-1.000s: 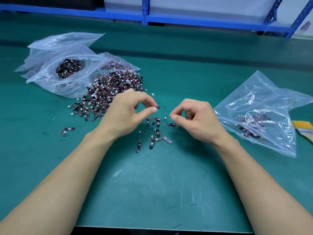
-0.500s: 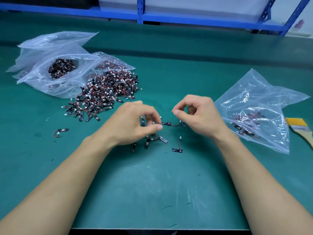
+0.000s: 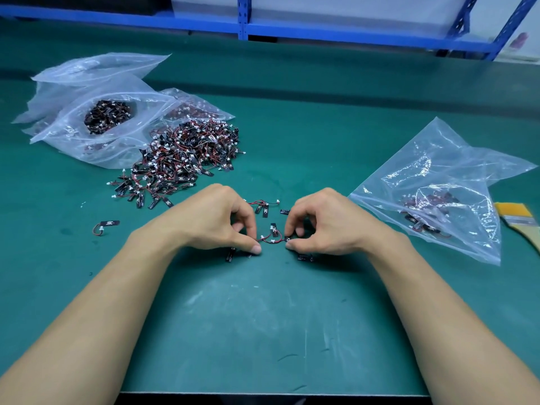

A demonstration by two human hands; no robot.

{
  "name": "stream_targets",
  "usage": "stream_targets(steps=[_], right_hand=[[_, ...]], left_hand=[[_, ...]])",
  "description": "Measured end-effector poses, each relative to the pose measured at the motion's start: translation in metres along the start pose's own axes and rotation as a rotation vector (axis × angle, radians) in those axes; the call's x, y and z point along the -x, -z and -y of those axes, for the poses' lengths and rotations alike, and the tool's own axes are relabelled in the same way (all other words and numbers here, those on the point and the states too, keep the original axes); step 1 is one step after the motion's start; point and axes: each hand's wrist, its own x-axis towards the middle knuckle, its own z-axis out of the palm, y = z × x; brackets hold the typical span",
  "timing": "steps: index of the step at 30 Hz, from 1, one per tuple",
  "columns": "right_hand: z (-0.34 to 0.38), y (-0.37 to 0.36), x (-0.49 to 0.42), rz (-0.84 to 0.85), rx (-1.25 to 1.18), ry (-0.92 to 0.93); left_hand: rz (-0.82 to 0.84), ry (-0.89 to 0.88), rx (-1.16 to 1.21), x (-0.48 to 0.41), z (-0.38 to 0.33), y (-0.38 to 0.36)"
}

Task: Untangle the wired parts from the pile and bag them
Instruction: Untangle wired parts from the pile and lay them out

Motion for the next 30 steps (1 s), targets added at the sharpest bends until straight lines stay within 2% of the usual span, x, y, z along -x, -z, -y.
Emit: stream_targets(steps=[14, 19, 30], right_hand=[[-0.001, 0.000, 0.001, 0.038, -0.020, -0.074], [0.000, 0.001, 0.001, 0.037, -0.036, -0.077], [0.000, 0.001, 0.001, 0.043, -0.069, -0.086]], left_hand=[[-0.080, 0.050, -0.055, 0.000, 0.004, 0.000], [-0.271, -0.119, -0.071, -0.007, -0.006, -0.011], [-0.180, -0.226, -0.146, -0.015, -0.017, -0.030]])
